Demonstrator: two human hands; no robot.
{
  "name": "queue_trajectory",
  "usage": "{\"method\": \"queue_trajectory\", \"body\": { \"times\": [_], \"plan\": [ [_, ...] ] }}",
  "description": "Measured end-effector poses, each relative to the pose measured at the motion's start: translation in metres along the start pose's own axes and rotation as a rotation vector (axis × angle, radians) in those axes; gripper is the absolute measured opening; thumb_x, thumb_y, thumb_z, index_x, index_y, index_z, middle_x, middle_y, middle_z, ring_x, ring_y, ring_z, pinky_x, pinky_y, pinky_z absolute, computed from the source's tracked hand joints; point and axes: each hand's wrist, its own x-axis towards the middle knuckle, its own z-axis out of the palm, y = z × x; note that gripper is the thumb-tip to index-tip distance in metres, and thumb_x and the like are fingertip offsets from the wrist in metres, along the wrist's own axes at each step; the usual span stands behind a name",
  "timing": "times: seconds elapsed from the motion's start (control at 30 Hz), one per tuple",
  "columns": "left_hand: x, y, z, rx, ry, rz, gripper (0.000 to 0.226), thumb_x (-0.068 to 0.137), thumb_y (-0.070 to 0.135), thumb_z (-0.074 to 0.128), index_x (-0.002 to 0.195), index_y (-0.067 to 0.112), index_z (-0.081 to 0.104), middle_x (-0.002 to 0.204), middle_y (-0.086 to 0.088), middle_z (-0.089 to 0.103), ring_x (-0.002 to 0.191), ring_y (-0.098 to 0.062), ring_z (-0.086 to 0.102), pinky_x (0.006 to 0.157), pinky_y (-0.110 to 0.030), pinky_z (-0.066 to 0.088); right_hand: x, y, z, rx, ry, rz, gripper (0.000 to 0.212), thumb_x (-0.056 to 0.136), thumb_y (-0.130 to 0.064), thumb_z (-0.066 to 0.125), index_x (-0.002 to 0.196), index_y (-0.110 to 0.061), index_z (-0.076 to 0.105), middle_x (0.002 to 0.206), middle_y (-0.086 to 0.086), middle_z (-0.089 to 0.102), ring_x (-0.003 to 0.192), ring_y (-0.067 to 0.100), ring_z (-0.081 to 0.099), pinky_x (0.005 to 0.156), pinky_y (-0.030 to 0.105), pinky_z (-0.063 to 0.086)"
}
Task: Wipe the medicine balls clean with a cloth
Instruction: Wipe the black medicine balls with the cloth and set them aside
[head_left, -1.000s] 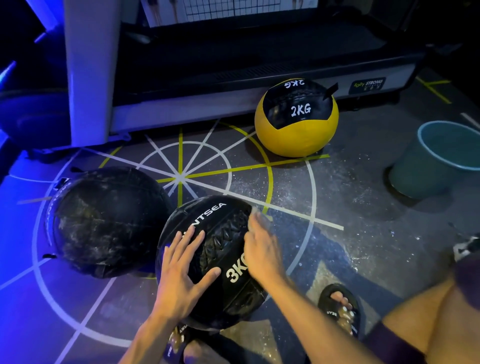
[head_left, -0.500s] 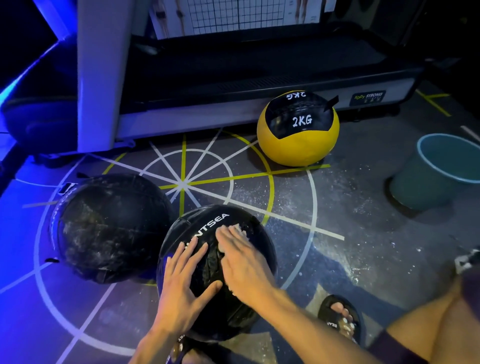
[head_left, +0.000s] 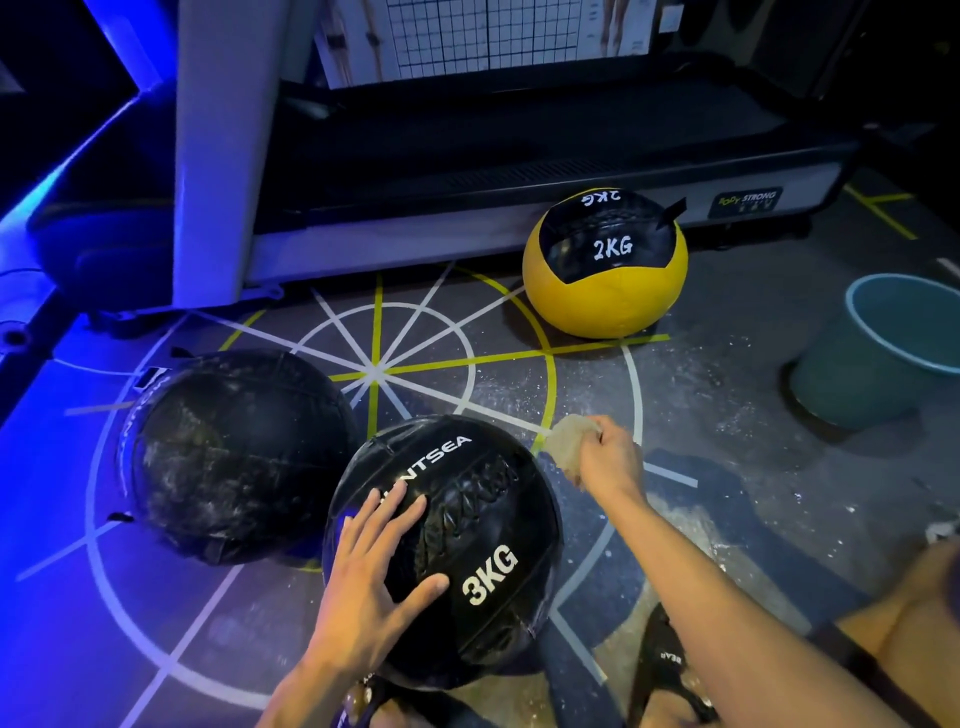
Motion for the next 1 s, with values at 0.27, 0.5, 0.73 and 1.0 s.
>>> {"method": "queue_trajectory", "body": {
  "times": [0.27,0.5,0.73,1.0],
  "plan": [
    [0.0,0.001,-0.002,0.008,-0.031,-0.001,0.082,0.081,0.079,0.061,0.152,0.047,0.037,0.164,0.034,0.014,0.157,-0.002,0.002,0.122,-0.039,0.012,-0.022,-0.006,0.014,-0.364,-0.269,-0.386,0.027,0.1,-0.046,0.058,0.096,-0.019,0.057,0.092,-0.007,0.054,0.085,0.014,0.052,0.065,0.028,0.039],
    [0.005,0.007,-0.005,0.01,-0.051,0.021,0.083,0.081,0.078,0.064,0.153,0.048,0.035,0.165,0.032,0.014,0.157,-0.002,0.0,0.125,-0.046,0.01,-0.014,0.004,0.008,-0.376,-0.194,-0.34,0.032,0.104,-0.029,0.051,0.074,-0.019,0.056,0.07,0.0,0.06,0.061,0.013,0.055,0.06,0.036,0.051],
    [0.021,0.008,-0.016,-0.047,-0.103,0.055,0.077,0.082,0.071,0.065,0.151,0.05,0.037,0.163,0.034,0.017,0.154,0.003,0.01,0.125,-0.036,0.017,-0.05,-0.009,-0.014,-0.222,-0.156,-0.441,0.027,0.101,-0.027,0.055,0.076,-0.022,0.058,0.072,-0.009,0.062,0.066,0.003,0.058,0.058,0.016,0.042],
    [0.022,0.03,0.008,0.05,0.014,0.09,0.059,0.089,0.072,0.056,0.142,0.047,0.051,0.154,0.036,0.032,0.145,0.006,0.025,0.112,-0.019,0.024,-0.108,0.007,-0.003,-0.19,-0.175,-0.614,0.021,0.1,-0.037,0.057,0.084,-0.024,0.061,0.078,-0.011,0.063,0.074,0.008,0.059,0.069,0.03,0.048]
  ]
}}
